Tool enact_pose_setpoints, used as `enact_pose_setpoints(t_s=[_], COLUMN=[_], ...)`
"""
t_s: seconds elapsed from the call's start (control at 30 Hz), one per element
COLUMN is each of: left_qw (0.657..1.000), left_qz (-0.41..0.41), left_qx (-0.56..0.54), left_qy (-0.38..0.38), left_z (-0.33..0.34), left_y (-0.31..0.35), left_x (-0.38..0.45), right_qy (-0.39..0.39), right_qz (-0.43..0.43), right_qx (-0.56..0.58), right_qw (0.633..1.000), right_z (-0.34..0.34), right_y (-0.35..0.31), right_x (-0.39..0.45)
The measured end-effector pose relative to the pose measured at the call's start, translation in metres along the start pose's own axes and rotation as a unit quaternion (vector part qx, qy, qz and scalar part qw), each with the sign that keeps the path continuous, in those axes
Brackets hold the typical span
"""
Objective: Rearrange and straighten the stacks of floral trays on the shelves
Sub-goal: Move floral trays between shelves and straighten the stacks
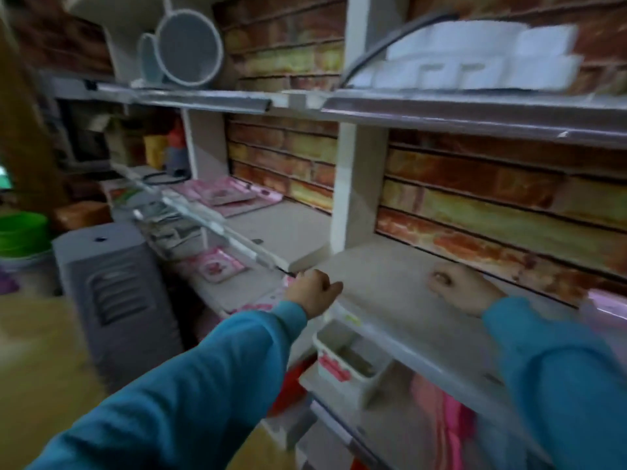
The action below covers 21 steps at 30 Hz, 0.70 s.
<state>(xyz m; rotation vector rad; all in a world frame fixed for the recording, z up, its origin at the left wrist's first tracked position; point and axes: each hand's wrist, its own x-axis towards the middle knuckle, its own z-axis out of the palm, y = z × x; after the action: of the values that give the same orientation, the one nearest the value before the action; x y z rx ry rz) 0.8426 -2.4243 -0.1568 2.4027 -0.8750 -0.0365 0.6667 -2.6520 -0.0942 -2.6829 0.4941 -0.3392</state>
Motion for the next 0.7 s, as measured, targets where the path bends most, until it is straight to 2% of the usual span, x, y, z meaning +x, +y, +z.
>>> enact_pose_setpoints(t_s=[0.17,0.33,0.4,0.57,0.7], left_qw=[0.989,0.975,0.970,0.962,0.967], left_qz=[-0.143,-0.219,-0.242,-0.270,-0.243], left_qx=[-0.001,-0.004,-0.012,-0.013,-0.007], left_qy=[0.028,0.031,0.029,-0.043,-0.073], left_z=[-0.064,-0.080,-0.070,-0.023,0.012], left_y=[-0.168,-0.286,-0.326,-0.410,-0.467], left_x=[-0.031,-0.037,-0.029,0.024,0.102], right_qy=[-0.122,-0.234,-0.250,-0.288,-0.262], right_qz=[-0.042,-0.027,-0.008,0.099,0.195], right_qx=[0.068,0.106,0.128,0.138,0.124], right_qw=[0.989,0.966,0.960,0.942,0.937], right_z=[0.135,0.253,0.299,0.406,0.477], right_y=[-0.135,-0.206,-0.216,-0.203,-0.175], right_x=[0.058,0.105,0.124,0.188,0.266])
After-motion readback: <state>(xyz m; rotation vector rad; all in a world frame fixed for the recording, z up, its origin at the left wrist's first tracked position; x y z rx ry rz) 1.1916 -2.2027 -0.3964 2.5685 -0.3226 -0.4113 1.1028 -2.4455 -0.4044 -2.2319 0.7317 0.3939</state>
